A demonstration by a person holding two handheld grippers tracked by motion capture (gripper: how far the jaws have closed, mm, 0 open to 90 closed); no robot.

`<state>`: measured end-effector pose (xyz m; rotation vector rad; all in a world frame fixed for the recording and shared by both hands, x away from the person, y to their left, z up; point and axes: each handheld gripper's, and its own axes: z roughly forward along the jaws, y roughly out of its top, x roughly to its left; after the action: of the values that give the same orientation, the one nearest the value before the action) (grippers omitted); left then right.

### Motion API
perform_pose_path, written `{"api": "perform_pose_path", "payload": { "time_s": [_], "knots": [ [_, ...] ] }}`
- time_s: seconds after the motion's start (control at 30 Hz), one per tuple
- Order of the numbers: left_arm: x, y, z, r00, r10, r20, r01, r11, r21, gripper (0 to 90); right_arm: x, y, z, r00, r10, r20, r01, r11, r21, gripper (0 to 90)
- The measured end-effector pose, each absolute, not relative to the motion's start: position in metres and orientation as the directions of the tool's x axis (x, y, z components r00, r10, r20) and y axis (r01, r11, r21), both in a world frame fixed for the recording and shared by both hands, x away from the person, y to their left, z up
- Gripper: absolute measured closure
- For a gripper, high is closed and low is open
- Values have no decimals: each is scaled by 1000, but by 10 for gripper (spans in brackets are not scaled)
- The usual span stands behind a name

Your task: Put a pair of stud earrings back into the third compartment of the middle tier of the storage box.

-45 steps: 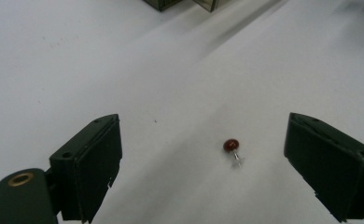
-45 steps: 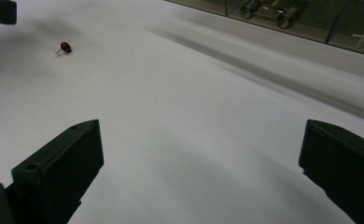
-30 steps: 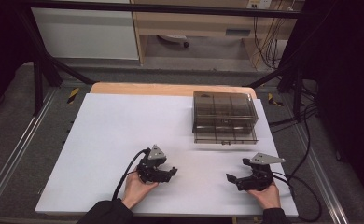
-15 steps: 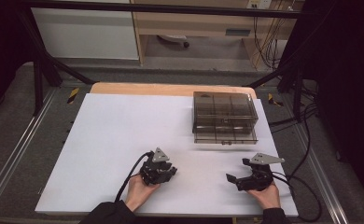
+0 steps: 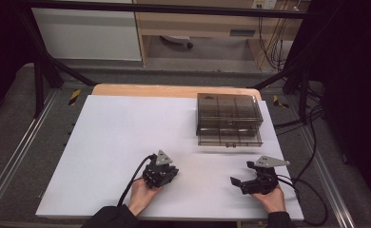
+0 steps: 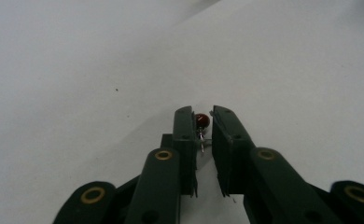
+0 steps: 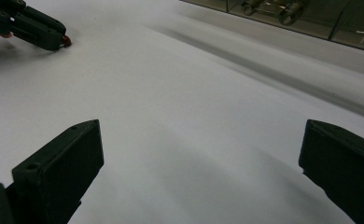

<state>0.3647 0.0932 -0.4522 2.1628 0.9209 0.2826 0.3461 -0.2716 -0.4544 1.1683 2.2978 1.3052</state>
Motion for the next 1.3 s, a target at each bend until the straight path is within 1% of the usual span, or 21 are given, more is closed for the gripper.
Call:
{"api": "perform_pose_path", "payload": {
  "time_s": [0.6,1.3],
  "knots": [
    [368,96,-449,727,678,-107,532,-459,711,816,346,-271,-455,-647,744,165,525,278,805,7],
    [366,99,-423,741,658,-135,516,-428,742,828,346,-272,-454,-646,746,163,523,277,806,6]
  ]
}}
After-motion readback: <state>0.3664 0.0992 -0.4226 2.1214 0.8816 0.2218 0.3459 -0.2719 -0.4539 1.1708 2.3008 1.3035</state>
